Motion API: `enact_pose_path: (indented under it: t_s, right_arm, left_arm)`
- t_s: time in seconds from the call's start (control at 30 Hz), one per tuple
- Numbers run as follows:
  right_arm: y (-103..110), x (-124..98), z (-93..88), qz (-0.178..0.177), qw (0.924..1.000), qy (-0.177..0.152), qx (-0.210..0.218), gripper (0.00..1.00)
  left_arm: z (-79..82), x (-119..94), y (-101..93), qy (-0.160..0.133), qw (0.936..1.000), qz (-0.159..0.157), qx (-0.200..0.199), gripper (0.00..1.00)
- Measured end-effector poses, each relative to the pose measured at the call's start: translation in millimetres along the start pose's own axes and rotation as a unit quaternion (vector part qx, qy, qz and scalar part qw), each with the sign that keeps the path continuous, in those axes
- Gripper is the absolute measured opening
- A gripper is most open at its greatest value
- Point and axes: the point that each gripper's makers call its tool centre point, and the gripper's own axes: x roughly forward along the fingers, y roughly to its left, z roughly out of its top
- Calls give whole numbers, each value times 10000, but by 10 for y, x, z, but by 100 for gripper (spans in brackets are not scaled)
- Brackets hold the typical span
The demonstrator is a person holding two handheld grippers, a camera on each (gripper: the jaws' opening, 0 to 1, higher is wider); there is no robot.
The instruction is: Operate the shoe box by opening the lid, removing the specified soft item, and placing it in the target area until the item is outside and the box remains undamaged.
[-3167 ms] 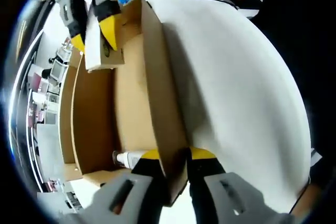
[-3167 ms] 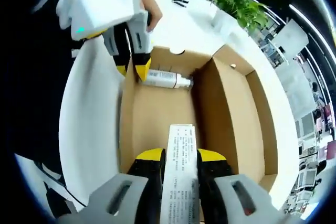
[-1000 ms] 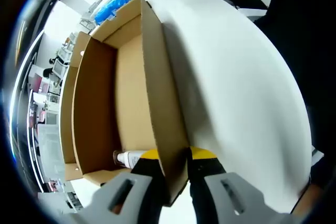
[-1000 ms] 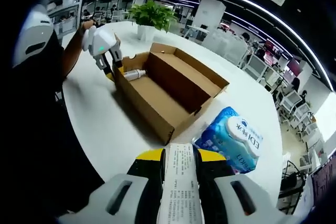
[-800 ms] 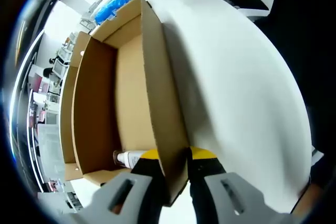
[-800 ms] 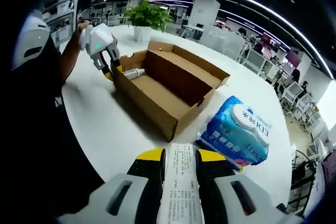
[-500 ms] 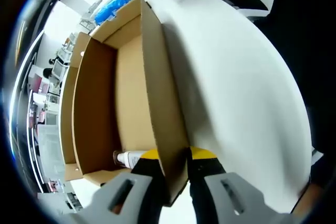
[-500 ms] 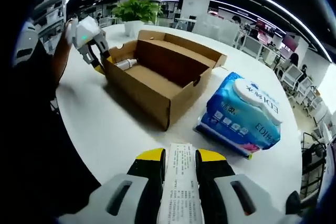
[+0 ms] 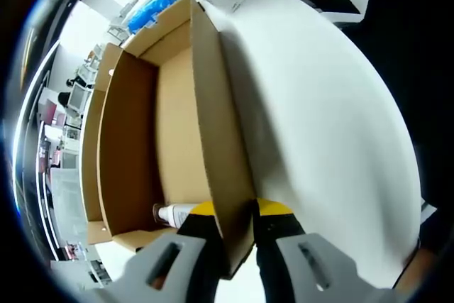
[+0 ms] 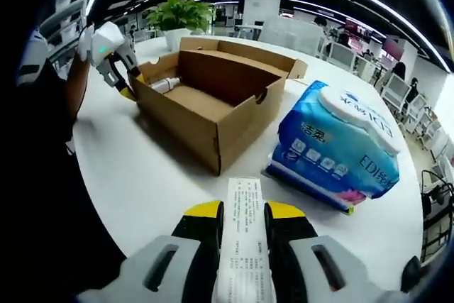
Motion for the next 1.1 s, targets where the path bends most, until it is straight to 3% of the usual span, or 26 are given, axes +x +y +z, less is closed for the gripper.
enact_pose_path:
  t_s: [0.57, 0.6, 0.67, 0.93, 1.1]
  right_arm:
    - [8, 21, -45, 9, 9994, 251, -259, 21]
    - [-1, 3, -20, -9, 9995, 217, -226, 21]
    - [-15, -10, -17, -38, 9996, 241, -170, 21]
    - [16, -62, -23, -51, 9994, 299, -158, 19]
    - [-33, -62, -26, -31, 9997, 212, 100, 19]
  left_arm:
    - [1, 1, -2, -2, 10000, -4, 1, 13]
    - [79, 19, 58, -182, 9996, 76, 217, 13]
    - [87, 23, 47, -209, 9995, 41, 245, 13]
    - [50, -22, -21, -149, 9996, 5, 222, 13]
    - [29, -6, -6, -118, 9997, -22, 220, 13]
